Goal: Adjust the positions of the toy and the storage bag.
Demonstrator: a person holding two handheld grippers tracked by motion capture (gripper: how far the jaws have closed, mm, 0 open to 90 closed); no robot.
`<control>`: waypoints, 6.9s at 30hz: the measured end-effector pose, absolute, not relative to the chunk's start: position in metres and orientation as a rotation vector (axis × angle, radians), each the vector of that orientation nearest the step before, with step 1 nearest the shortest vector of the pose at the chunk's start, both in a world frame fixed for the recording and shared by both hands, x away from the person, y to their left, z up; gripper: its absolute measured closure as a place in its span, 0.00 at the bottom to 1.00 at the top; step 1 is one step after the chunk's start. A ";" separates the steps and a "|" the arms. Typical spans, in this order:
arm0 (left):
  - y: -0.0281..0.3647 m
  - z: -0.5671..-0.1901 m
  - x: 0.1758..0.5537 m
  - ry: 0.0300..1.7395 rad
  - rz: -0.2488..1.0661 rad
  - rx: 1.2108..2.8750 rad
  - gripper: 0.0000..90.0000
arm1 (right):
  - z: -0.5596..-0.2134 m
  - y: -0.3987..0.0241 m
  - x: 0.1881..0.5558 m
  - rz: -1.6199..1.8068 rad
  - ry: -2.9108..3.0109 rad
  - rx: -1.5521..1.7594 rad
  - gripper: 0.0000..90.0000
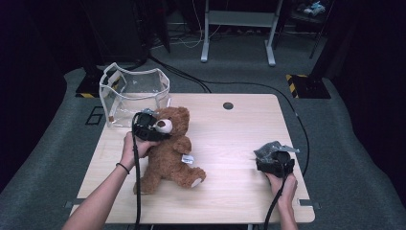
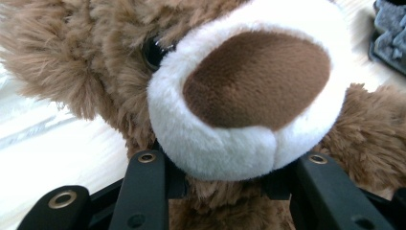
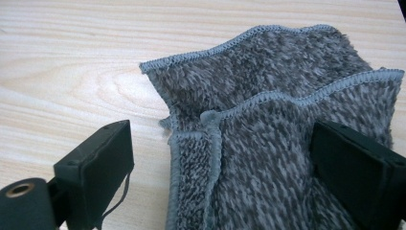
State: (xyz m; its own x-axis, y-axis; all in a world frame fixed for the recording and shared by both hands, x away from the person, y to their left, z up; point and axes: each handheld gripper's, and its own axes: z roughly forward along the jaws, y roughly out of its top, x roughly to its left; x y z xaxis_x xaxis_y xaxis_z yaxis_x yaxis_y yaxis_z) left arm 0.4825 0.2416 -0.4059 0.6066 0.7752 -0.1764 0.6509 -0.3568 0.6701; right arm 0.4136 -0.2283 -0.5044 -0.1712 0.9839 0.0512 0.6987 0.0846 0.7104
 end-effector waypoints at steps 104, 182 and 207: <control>0.216 -0.336 0.597 1.245 0.705 2.143 0.43 | -0.524 -0.223 0.403 0.850 1.882 1.512 0.04; 0.113 -0.358 0.593 0.754 0.611 2.195 0.97 | -0.525 -0.223 0.403 0.848 1.884 1.499 0.04; 0.097 -0.360 0.547 0.597 0.471 2.183 0.97 | -0.525 -0.223 0.403 0.835 1.887 1.494 0.04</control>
